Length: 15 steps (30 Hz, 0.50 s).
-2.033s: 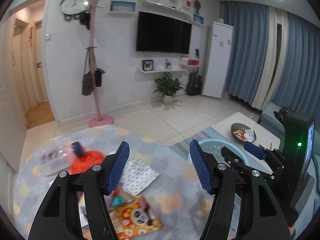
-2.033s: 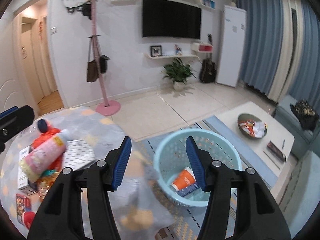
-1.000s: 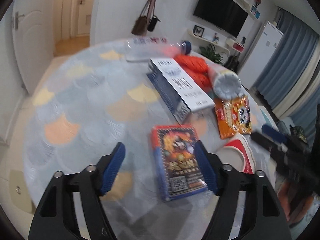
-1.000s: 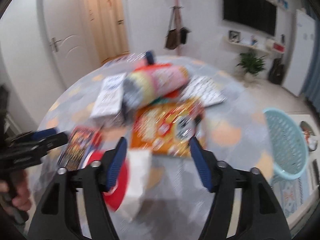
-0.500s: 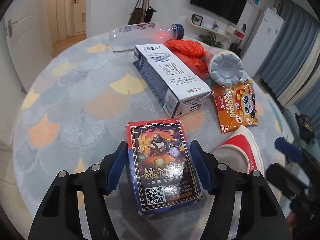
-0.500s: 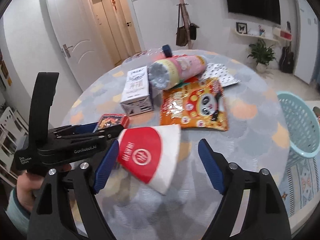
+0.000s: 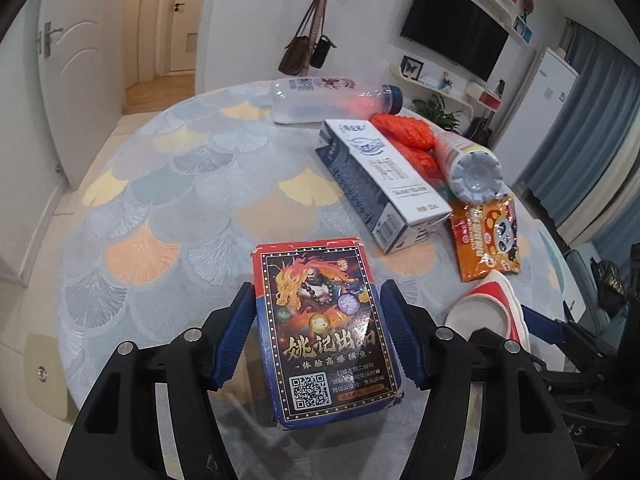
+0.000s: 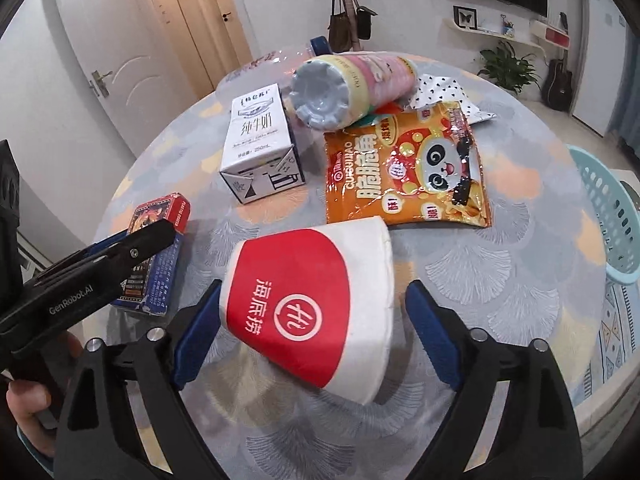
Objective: Collect trash
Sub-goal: 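Grasp the card box with the left tool while the right tool grasps the red cup, then carry both items over the basket and open both tools to drop them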
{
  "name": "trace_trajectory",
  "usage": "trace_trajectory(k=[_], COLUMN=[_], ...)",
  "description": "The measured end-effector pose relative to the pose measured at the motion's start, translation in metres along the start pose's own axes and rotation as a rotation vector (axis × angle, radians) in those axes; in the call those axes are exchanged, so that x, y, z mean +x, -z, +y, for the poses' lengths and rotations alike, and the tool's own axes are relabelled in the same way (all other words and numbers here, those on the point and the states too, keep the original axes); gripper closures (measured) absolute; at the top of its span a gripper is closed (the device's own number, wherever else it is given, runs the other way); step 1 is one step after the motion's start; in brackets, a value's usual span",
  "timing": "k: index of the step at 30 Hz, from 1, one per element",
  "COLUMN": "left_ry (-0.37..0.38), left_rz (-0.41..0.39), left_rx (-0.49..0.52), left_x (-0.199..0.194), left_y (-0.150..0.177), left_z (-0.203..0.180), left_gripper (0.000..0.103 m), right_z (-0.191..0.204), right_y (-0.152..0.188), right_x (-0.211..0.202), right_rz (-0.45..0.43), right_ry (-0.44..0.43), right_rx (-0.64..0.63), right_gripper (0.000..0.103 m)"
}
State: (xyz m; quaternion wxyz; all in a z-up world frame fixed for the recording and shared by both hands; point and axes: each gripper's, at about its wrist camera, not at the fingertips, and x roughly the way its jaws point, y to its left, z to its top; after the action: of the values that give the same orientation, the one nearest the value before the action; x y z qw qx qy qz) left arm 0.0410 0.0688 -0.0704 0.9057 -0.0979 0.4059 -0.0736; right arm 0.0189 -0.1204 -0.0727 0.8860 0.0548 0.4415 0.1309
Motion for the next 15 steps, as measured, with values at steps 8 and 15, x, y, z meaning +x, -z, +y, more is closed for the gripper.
trace_trajectory(k=[8, 15], left_ry=[0.043, 0.118], left_rz=[-0.098, -0.161], left_rx=[0.068, 0.167], left_x=[-0.026, -0.032], left_y=[-0.018, -0.045], left_z=[-0.036, -0.092], left_gripper=[0.041, 0.041], right_z=[-0.007, -0.057], right_y=[-0.007, -0.031], right_x=[-0.040, -0.075], right_rz=[-0.154, -0.267], right_ry=[0.022, 0.102], right_rx=[-0.042, 0.036], right_gripper=[0.029, 0.029])
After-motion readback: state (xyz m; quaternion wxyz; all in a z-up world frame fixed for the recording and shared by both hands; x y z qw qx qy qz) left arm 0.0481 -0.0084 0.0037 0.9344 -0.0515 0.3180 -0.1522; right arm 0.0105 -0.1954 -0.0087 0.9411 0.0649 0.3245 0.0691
